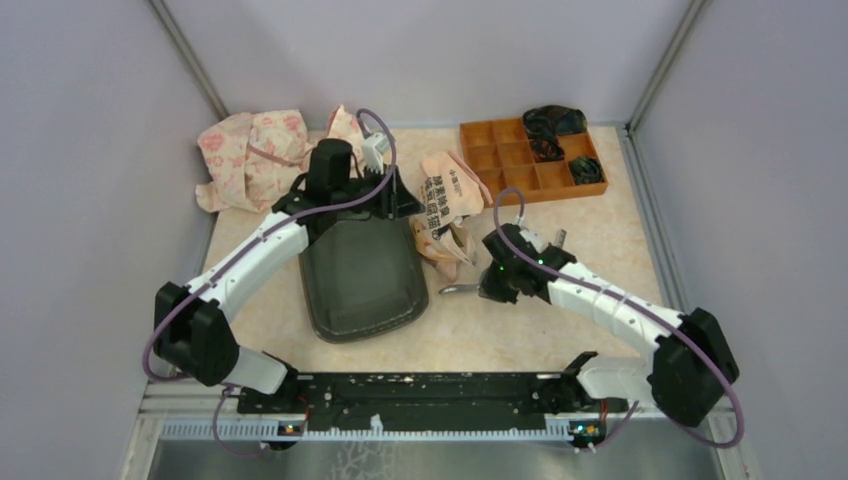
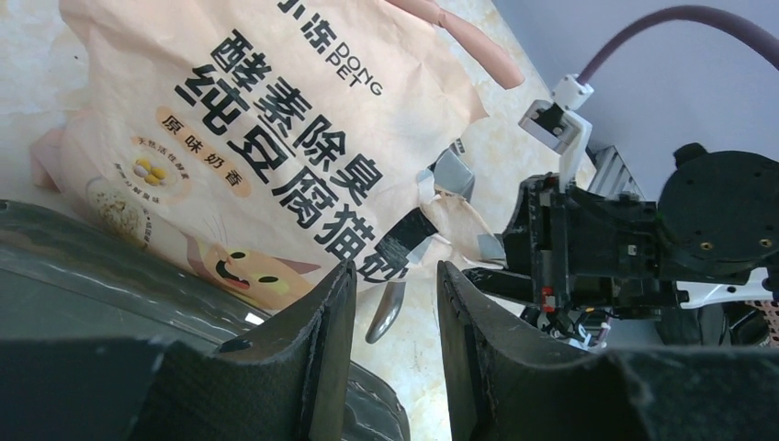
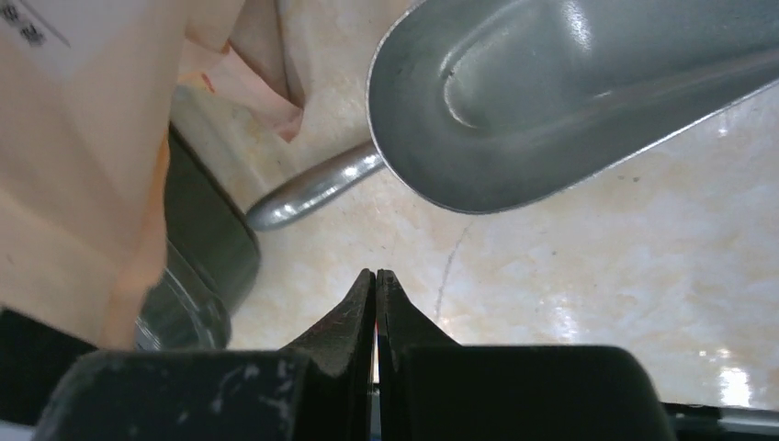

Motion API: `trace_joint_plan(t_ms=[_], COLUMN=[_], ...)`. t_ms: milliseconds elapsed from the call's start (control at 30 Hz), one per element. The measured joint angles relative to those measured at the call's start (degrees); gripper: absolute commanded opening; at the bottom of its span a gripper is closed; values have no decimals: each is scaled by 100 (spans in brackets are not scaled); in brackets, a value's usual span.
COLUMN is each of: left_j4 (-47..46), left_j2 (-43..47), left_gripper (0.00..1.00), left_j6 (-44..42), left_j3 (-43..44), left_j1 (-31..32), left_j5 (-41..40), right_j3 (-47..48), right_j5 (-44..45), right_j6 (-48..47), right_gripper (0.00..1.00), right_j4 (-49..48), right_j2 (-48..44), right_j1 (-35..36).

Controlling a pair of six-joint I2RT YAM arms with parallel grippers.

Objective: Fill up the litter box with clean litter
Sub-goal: Pick up the spatula from the center of the board.

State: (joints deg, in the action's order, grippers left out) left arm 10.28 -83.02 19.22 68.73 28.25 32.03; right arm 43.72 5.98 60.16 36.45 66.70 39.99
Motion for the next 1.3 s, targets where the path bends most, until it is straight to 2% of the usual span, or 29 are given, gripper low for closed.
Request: trace_joint_plan(t_ms=[67, 100, 133, 200, 233, 267, 400, 700, 1167, 1233, 1300], left_j4=[4, 7, 9, 20, 26, 26, 50, 42, -4, -4, -2], left_j2=[0, 0, 0, 2, 4, 13, 103, 216, 227, 227, 227], left_gripper=[44, 44, 44, 44, 44, 44, 44, 44, 44, 44, 44], left_j6=[0, 0, 0, 0, 0, 0, 0, 0, 2, 2, 2], left_j3=[0, 0, 0, 0, -2, -9, -66, -223, -280, -299, -313], left_j1=[-35, -46, -61, -90, -109, -125, -214, -367, -507, -525, -527], left_j5=[39, 59, 74, 116, 140, 162, 271, 538, 758, 769, 774], right_j3=[251, 417, 553, 756, 839, 896, 1008, 994, 994, 994, 994], right_j5=[48, 70, 87, 120, 136, 142, 144, 98, 251, 293, 345], right_j6=[345, 529, 678, 1010, 1147, 1285, 1631, 2229, 2437, 2361, 2288], right_gripper=[0, 5, 15, 44, 66, 74, 75, 69, 65, 63, 56], right_j4=[144, 157, 151, 118, 122, 133, 221, 289, 396, 411, 424], right_j2=[345, 564, 739, 1003, 1106, 1180, 1427, 1567, 2374, 2409, 2409], right_j1=[20, 44, 72, 151, 181, 201, 227, 256, 238, 203, 166])
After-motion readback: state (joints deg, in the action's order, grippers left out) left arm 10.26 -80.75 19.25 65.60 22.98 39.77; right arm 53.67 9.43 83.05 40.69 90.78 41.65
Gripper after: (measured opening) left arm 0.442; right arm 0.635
